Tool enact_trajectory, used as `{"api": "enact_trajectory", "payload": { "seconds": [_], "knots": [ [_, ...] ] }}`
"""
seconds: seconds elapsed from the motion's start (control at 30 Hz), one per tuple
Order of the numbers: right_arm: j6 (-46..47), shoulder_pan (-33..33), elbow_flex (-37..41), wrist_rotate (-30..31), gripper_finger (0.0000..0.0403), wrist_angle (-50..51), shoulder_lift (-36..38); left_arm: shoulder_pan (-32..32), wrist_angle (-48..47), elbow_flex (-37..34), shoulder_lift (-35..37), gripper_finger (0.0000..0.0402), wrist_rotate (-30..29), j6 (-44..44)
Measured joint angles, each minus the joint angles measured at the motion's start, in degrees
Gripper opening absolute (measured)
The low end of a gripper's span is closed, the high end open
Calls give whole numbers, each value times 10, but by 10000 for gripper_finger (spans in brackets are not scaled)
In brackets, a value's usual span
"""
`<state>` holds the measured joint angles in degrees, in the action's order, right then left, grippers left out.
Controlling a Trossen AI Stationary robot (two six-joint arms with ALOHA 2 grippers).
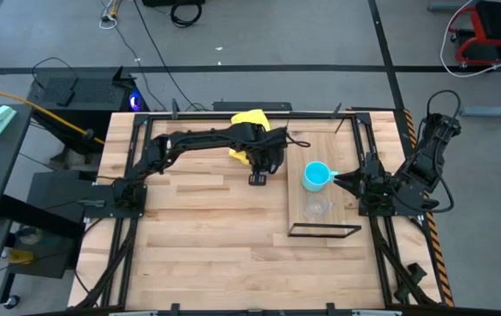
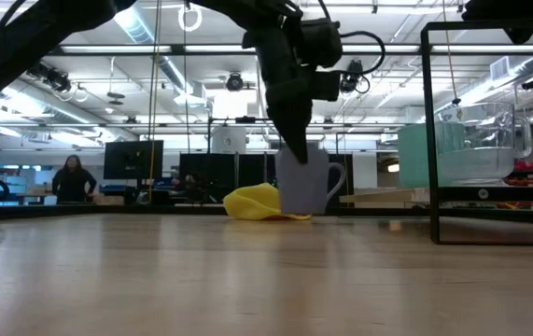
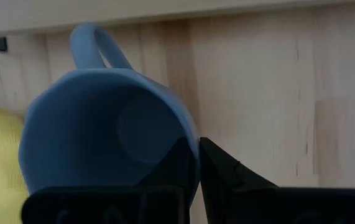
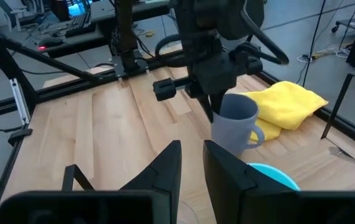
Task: Stack small to large cups/mugs on shelf
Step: Put the gray mug on the shelf
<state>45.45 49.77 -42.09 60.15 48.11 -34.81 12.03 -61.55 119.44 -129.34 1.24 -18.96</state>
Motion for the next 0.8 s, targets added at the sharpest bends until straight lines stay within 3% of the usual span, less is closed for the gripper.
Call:
{"api": "enact_trajectory", "payload": {
  "seconds": [0.3, 0.8],
  "knots": [
    [-5, 0, 0, 0, 75, 0, 0, -1, 16, 0, -14, 24, 12, -3],
    [-6, 0, 0, 0, 75, 0, 0, -2, 24, 0, -17, 73, 21, 4]
  ]
}}
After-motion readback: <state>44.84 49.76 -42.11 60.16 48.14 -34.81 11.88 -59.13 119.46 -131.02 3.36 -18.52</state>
